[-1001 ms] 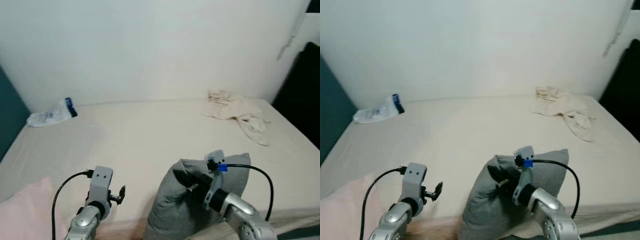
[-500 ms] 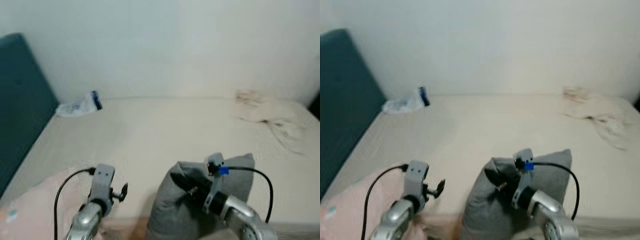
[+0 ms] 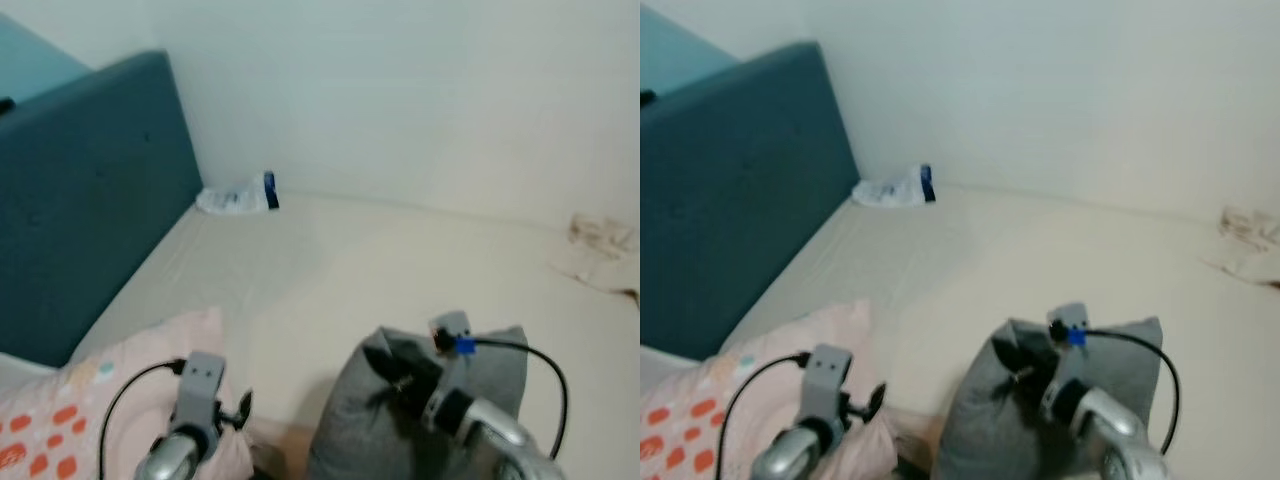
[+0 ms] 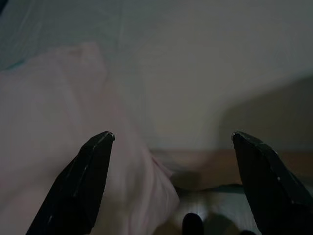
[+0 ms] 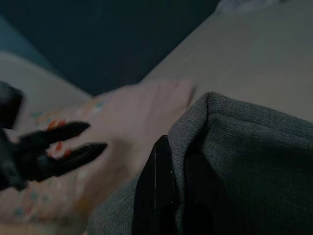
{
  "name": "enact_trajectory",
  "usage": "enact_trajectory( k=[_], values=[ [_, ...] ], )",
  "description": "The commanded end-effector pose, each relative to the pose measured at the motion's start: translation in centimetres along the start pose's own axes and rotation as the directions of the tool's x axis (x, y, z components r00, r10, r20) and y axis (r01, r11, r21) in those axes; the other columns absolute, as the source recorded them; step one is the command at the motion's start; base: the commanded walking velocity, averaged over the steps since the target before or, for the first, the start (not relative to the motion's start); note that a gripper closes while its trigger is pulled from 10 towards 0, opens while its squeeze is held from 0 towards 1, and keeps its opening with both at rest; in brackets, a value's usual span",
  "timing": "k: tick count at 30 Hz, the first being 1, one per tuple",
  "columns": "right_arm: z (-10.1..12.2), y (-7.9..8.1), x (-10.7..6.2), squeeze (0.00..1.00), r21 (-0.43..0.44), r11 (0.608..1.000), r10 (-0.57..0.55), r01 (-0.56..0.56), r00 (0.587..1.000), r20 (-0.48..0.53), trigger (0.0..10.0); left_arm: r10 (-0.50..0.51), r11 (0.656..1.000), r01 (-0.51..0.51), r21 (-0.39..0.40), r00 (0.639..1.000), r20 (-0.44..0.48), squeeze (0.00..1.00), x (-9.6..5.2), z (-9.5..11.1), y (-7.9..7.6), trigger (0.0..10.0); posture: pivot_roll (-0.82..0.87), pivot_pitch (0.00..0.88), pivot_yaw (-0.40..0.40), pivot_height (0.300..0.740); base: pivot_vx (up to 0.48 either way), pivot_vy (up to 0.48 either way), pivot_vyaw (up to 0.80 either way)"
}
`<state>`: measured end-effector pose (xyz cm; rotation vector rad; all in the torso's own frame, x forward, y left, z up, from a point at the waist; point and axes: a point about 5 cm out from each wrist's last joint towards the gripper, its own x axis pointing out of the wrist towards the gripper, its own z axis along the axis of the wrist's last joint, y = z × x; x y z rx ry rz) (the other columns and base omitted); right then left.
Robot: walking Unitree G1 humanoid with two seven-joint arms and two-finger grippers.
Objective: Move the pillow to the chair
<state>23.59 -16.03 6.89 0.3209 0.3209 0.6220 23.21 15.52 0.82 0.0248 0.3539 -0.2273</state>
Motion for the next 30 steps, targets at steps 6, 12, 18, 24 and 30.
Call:
enact_trajectory(
  k=[6, 12, 18, 24, 30],
  values=[
    [0.59, 0.01, 0.65, 0.0, -0.025, 0.999, -0.032, 0.033, 0.999, 0.036, 10.0, -0.032, 1.0, 0.032, 0.0, 1.0, 0.001, 0.0, -0.25, -0.06, -0.48, 10.0, -0.02, 0.006, 0.001, 0.74, 0.0, 0.0, 0.0],
    [0.42, -0.3, 0.72, 0.0, -0.029, 0.998, -0.051, 0.052, 0.998, 0.028, 10.0, -0.036, 0.999, 0.036, 0.001, 0.999, -0.01, 0.0, -0.36, -0.14, -0.59, 10.0, -0.02, 0.005, -0.001, 0.74, 0.0, 0.0, 0.0],
    [0.29, -0.21, 0.85, 0.0, -0.033, 0.998, -0.055, 0.055, 0.998, 0.022, 10.0, -0.04, 0.999, 0.041, 0.011, 0.999, -0.017, 0.0, -0.48, -0.13, -0.67, 10.0, -0.02, 0.01, -0.001, 0.74, -0.329, 0.0, 0.0],
    [0.14, -0.18, 1.01, 0.0, -0.03, 0.997, -0.07, 0.07, 0.997, 0.02, 10.0, -0.04, 0.999, 0.04, 0.013, 0.999, -0.016, 0.0, -0.56, -0.09, -0.56, 10.0, -0.02, 0.019, 0.003, 0.74, -0.339, 0.0, 0.0],
    [0.17, -0.2, 1.08, 0.0, -0.031, 0.996, -0.078, 0.078, 0.997, 0.021, 10.0, -0.041, 0.999, 0.041, 0.014, 0.999, -0.018, 0.0, -0.53, 0.03, -0.56, 10.0, -0.02, 0.02, 0.005, 0.74, -0.337, 0.0, 0.0]
  ],
)
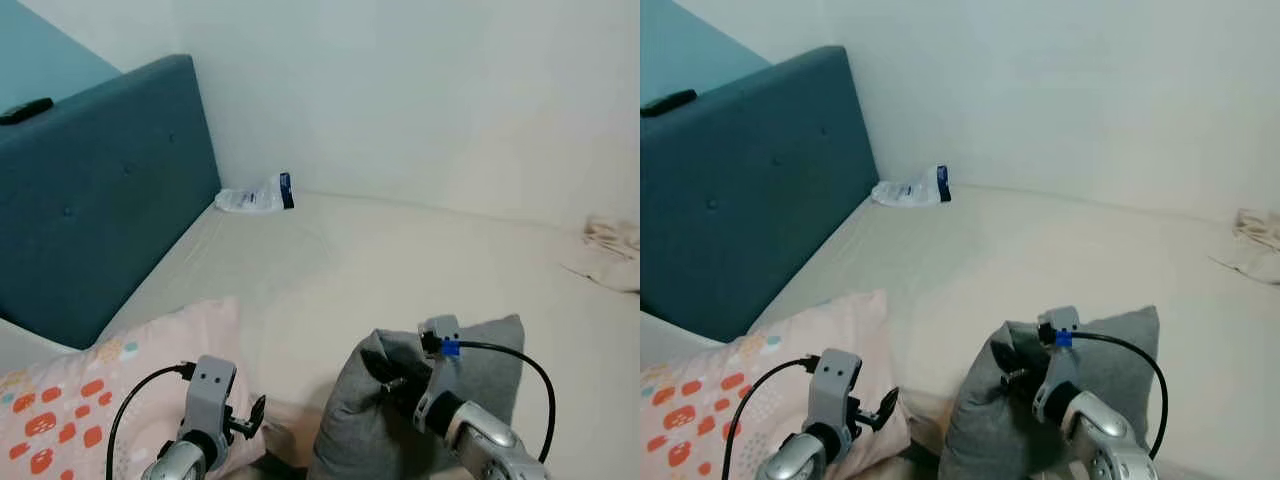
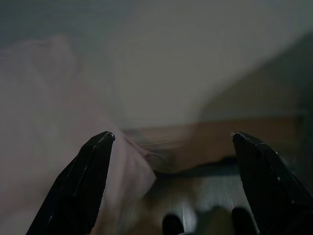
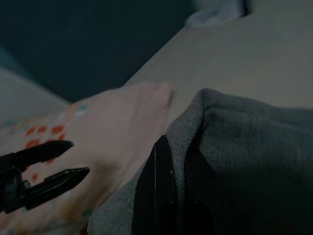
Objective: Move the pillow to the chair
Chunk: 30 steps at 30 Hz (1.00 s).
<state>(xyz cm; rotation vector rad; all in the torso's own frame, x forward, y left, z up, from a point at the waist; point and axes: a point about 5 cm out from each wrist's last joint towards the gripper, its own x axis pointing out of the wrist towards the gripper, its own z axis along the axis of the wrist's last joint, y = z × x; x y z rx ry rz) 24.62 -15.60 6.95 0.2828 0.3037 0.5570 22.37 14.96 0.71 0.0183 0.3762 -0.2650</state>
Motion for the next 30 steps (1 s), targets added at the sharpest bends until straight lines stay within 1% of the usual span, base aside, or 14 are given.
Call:
enact_trajectory(
  k=[1, 8, 21, 27, 29, 30],
  values=[
    [-0.2, -0.02, 0.07, 0.0, 0.001, 1.0, -0.011, 0.011, 1.0, 0.002, 10.0, -0.002, 1.0, 0.002, 0.016, 1.0, 0.003, 0.0, 0.07, 0.4, 0.2, 10.0, -0.02, 0.021, 0.005, 0.74, -0.326, 0.0, 0.0],
    [-0.23, -0.04, 0.18, 0.0, 0.0, 1.0, -0.014, 0.014, 1.0, 0.001, 10.0, 0.0, 1.0, 0.0, 0.015, 1.0, 0.0, 0.0, 0.12, 0.41, 0.2, 10.0, -0.02, 0.019, 0.006, 0.74, -0.318, 0.0, 0.0],
    [-0.15, -0.12, 0.26, 0.0, -0.006, 1.0, -0.017, 0.017, 1.0, 0.009, 10.0, 0.004, 1.0, -0.004, 0.002, 1.0, -0.001, 0.0, 0.25, 0.52, 0.17, 10.0, -0.02, 0.018, 0.007, 0.74, 0.0, 0.0, 0.0],
    [-0.12, -0.01, 0.28, 0.0, -0.008, 1.0, -0.007, 0.007, 1.0, 0.012, 10.0, 0.004, 1.0, -0.004, 0.0, 1.0, -0.002, 0.0, 0.24, 0.51, 0.17, 10.0, -0.02, 0.018, 0.007, 0.74, 0.0, 0.0, 0.79],
    [0.05, 0.39, 0.35, 0.0, -0.013, 1.0, 0.027, -0.027, 0.999, 0.02, 10.0, 0.004, 1.0, -0.004, -0.002, 1.0, -0.002, 0.0, 0.25, 0.49, 0.2, 10.0, -0.02, 0.017, 0.006, 0.74, 0.0, 0.0, 0.79],
    [0.05, 0.39, 0.35, 0.0, -0.013, 1.0, 0.027, -0.027, 0.999, 0.02, 10.0, 0.004, 1.0, -0.004, -0.002, 1.0, -0.002, 0.0, 0.25, 0.49, 0.2, 10.0, -0.02, 0.017, 0.006, 0.74, 0.0, 0.0, 0.79]
  ],
)
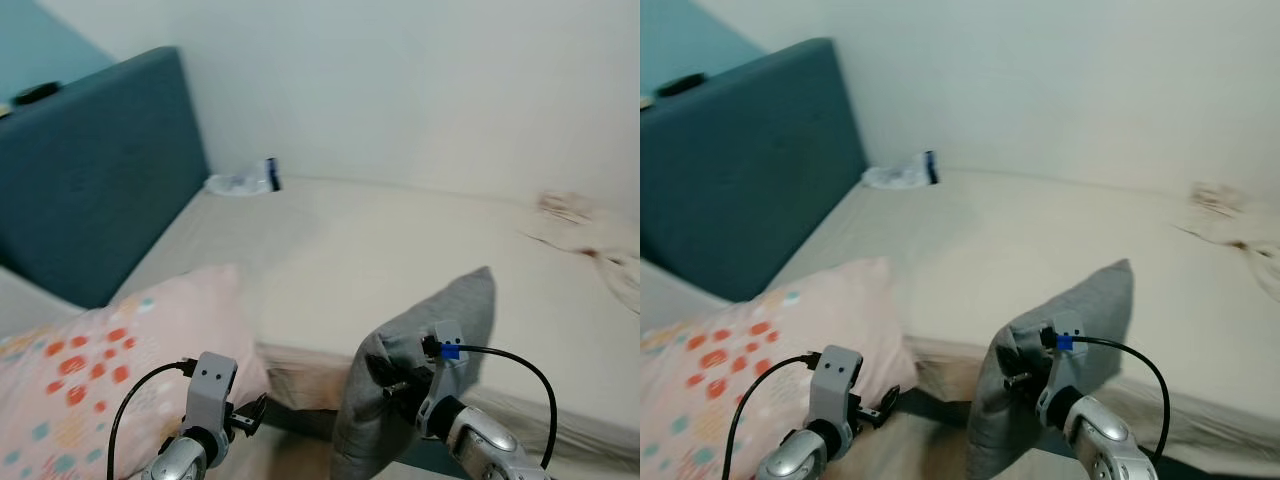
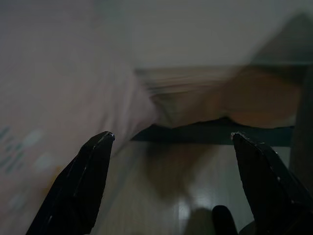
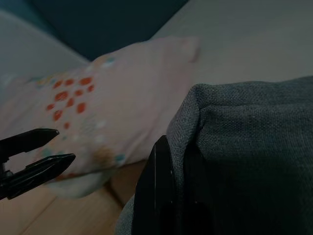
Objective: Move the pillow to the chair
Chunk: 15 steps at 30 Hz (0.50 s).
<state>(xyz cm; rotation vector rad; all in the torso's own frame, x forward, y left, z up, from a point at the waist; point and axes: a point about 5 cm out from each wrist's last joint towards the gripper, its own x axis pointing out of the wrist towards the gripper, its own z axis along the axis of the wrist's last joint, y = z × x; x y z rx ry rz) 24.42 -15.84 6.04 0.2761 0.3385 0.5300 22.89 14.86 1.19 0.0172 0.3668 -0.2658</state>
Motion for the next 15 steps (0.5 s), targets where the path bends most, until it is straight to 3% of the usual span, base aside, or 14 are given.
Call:
enact_trajectory(
  k=[1, 2, 4, 6, 8, 9, 11, 14, 15],
  values=[
    [1.7, 1.6, 0.4, 0.0, -0.017, 0.993, 0.121, -0.12, 0.989, 0.09, 10.0, 0.001, 1.0, -0.001, -0.01, 1.0, 0.004, 0.0, 0.0, 0.1, 0.3, 10.0, -0.02, 0.015, 0.004, 0.74, 0.0, 0.0, 0.79],
    [1.7, 1.6, 0.4, 0.0, -0.017, 0.993, 0.121, -0.12, 0.989, 0.09, 10.0, 0.001, 1.0, -0.001, -0.01, 1.0, 0.004, 0.0, 0.0, 0.1, 0.3, 10.0, -0.02, 0.015, 0.004, 0.74, 0.0, 0.0, 0.79],
    [4.1, 3.0, 0.2, 0.0, -0.016, 0.974, 0.225, -0.226, 0.956, 0.188, 10.0, 0.001, 0.999, 0.002, -0.046, 0.998, 0.06, 0.0, 0.5, 1.5, 0.9, 10.0, -0.02, 0.015, 0.004, 0.74, 0.0, 0.0, 0.79],
    [4.6, 3.2, 0.2, 0.0, -0.017, 0.971, 0.238, -0.24, 0.949, 0.208, 10.0, 0.003, 0.998, 0.001, -0.055, 0.997, 0.073, 0.0, 0.6, 1.8, 1.0, 10.0, -0.02, 0.015, 0.004, 0.74, 0.0, 0.0, 0.79],
    [7.3, 3.7, 0.0, 0.0, -0.009, 0.959, 0.272, -0.283, 0.909, 0.315, 10.0, 0.01, 0.997, -0.001, -0.076, 0.993, 0.117, 0.0, 0.9, 3.1, 1.6, 10.0, -0.02, 0.004, 0.0, 0.74, 0.0, 0.0, 0.79],
    [7.3, 3.7, 0.0, 0.0, -0.009, 0.959, 0.272, -0.283, 0.909, 0.315, 10.0, 0.01, 0.997, -0.001, -0.076, 0.993, 0.117, 0.0, 0.9, 3.1, 1.6, 10.0, -0.02, 0.004, 0.0, 0.74, 0.0, 0.0, 0.79],
    [11.3, 4.1, -0.6, 0.0, -0.022, 0.942, 0.308, -0.336, 0.833, 0.459, 10.0, -0.009, 0.996, 0.023, -0.085, 0.988, 0.152, 0.0, 1.2, 4.1, 2.0, 10.0, -0.02, 0.002, -0.001, 0.74, 0.0, 0.0, 0.79],
    [14.9, 5.0, -1.7, 0.0, -0.062, 0.908, 0.373, -0.414, 0.732, 0.571, 10.0, -0.042, 0.994, 0.058, -0.093, 0.985, 0.165, 0.0, 1.2, 4.3, 1.8, 10.0, -0.02, 0.0, 0.0, 0.74, 0.0, 0.0, 0.79],
    [14.9, 5.0, -1.7, 0.0, -0.062, 0.908, 0.373, -0.414, 0.732, 0.571, 10.0, -0.042, 0.994, 0.058, -0.093, 0.985, 0.165, 0.0, 1.2, 4.3, 1.8, 10.0, -0.02, 0.0, 0.0, 0.74, 0.0, 0.0, 0.79]
  ],
)
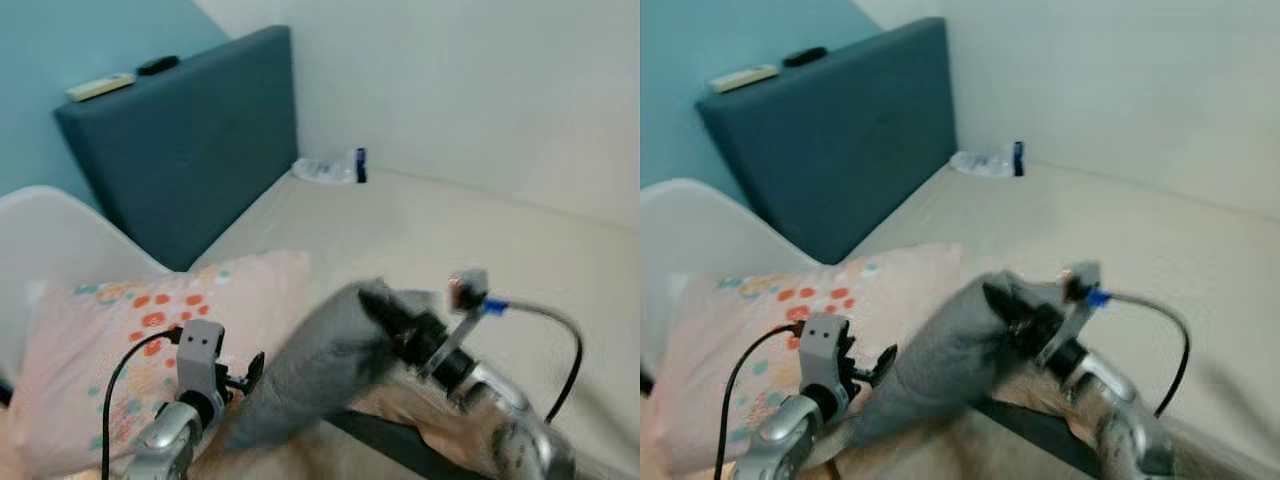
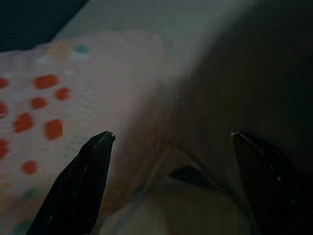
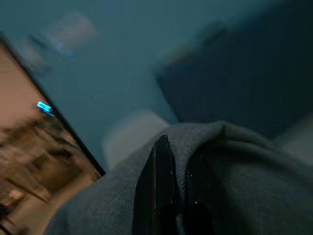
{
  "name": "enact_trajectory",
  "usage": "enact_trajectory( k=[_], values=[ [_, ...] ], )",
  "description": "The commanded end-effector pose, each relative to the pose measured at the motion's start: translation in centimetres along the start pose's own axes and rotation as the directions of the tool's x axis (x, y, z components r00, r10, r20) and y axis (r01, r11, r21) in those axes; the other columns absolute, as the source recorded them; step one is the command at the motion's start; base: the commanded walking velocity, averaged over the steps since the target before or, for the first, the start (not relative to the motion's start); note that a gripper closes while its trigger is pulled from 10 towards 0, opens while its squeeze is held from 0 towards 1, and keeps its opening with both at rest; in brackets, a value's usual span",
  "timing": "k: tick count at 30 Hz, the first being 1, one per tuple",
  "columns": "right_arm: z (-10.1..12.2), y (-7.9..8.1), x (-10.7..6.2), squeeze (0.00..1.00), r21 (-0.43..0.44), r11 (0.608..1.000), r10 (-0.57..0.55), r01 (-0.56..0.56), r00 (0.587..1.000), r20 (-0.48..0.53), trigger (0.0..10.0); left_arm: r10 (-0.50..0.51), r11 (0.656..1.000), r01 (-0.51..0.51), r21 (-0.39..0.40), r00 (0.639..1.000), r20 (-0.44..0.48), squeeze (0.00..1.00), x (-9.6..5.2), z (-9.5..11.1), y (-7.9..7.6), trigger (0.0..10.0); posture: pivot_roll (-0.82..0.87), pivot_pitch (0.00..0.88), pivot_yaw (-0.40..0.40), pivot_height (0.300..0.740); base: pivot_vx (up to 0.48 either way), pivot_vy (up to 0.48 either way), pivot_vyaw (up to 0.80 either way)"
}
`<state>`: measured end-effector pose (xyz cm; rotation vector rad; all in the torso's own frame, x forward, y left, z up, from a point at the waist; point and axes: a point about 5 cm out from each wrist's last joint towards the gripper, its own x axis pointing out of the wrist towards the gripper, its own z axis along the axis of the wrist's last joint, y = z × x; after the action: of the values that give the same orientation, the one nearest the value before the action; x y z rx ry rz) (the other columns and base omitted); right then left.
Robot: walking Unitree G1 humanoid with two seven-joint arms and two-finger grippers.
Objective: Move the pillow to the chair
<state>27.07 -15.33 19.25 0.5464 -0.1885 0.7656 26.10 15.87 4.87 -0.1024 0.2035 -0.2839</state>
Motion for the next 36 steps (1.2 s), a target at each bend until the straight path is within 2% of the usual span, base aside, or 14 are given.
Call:
enact_trajectory(
  k=[1, 2, 4, 5, 6, 8, 9, 11, 17, 26, 36],
  values=[
    [2.8, 2.4, 0.9, 0.0, -0.01, 0.99, 0.144, -0.143, 0.981, 0.129, 10.0, -0.021, 1.0, 0.021, -0.012, 1.0, -0.015, 0.0, -0.2, -0.2, -0.1, 10.0, -0.02, 0.0, 0.0, 0.74, 0.0, 0.0, 0.79],
    [3.4, 3.0, 1.1, 0.0, -0.006, 0.983, 0.18, -0.182, 0.972, 0.148, 10.0, -0.028, 0.999, 0.028, -0.016, 0.999, -0.016, 0.0, -0.2, -0.3, -0.2, 10.0, -0.02, 0.0, 0.0, 0.74, 0.0, 0.0, 0.79],
    [3.4, 3.0, 1.1, 0.0, -0.006, 0.983, 0.18, -0.182, 0.972, 0.148, 10.0, -0.028, 0.999, 0.028, -0.016, 0.999, -0.016, 0.0, -0.2, -0.3, -0.2, 10.0, -0.02, 0.0, 0.0, 0.74, 0.0, 0.0, 0.79],
    [3.4, 4.0, 1.2, 0.0, -0.015, 0.972, 0.236, -0.236, 0.963, 0.128, 10.0, -0.041, 0.999, 0.041, -0.023, 0.999, -0.016, 0.0, -0.2, -0.4, -0.6, 10.0, -0.02, 0.0, -0.004, 0.74, 0.0, 0.0, 0.79],
    [3.4, 4.0, 1.2, 0.0, -0.015, 0.972, 0.236, -0.236, 0.963, 0.128, 10.0, -0.041, 0.999, 0.041, -0.023, 0.999, -0.016, 0.0, -0.2, -0.4, -0.6, 10.0, -0.02, 0.0, -0.004, 0.74, 0.0, 0.0, 0.79],
    [1.6, 5.5, 1.2, 0.0, -0.026, 0.946, 0.322, -0.322, 0.947, -0.001, 10.0, -0.062, 0.997, 0.062, -0.04, 0.998, -0.014, 0.0, -0.1, -0.6, -1.4, 10.0, -0.02, 0.0, -0.008, 0.74, 0.0, 0.0, 0.79],
    [1.6, 5.5, 1.2, 0.0, -0.026, 0.946, 0.322, -0.322, 0.947, -0.001, 10.0, -0.062, 0.997, 0.062, -0.04, 0.998, -0.014, 0.0, -0.1, -0.6, -1.4, 10.0, -0.02, 0.0, -0.008, 0.74, 0.0, 0.0, 0.79],
    [-0.3, 6.1, 1.0, 0.0, 0.001, 0.937, 0.347, -0.349, 0.932, -0.101, 10.0, -0.071, 0.996, 0.07, -0.05, 0.997, -0.009, 0.0, 0.0, -0.5, -1.7, 10.0, -0.02, 0.0, -0.009, 0.74, 0.0, 0.0, 0.79],
    [-1.4, 7.0, 0.9, 0.0, 0.06, 0.922, 0.386, -0.382, 0.909, -0.157, 10.0, -0.06, 0.997, 0.06, -0.055, 0.998, -0.004, 0.0, 0.0, -0.4, -1.5, 10.0, -0.02, 0.0, -0.008, 0.74, 0.0, 0.0, 0.79],
    [-2.3, 7.1, 0.7, 0.0, 0.066, 0.921, 0.389, -0.384, 0.898, -0.205, 10.0, -0.037, 0.998, 0.037, -0.05, 0.999, 0.005, 0.0, 0.1, -0.2, -1.2, 10.0, -0.02, 0.0, -0.01, 0.74, 0.0, 0.0, 0.79],
    [-3.5, 6.1, 0.1, 0.0, 0.06, 0.944, 0.329, -0.324, 0.91, -0.254, 10.0, 0.015, 1.0, -0.015, -0.027, 1.0, 0.005, 0.0, 0.3, -0.1, -0.9, 10.0, -0.02, 0.002, -0.005, 0.74, 0.0, 0.0, 0.79]
  ],
)
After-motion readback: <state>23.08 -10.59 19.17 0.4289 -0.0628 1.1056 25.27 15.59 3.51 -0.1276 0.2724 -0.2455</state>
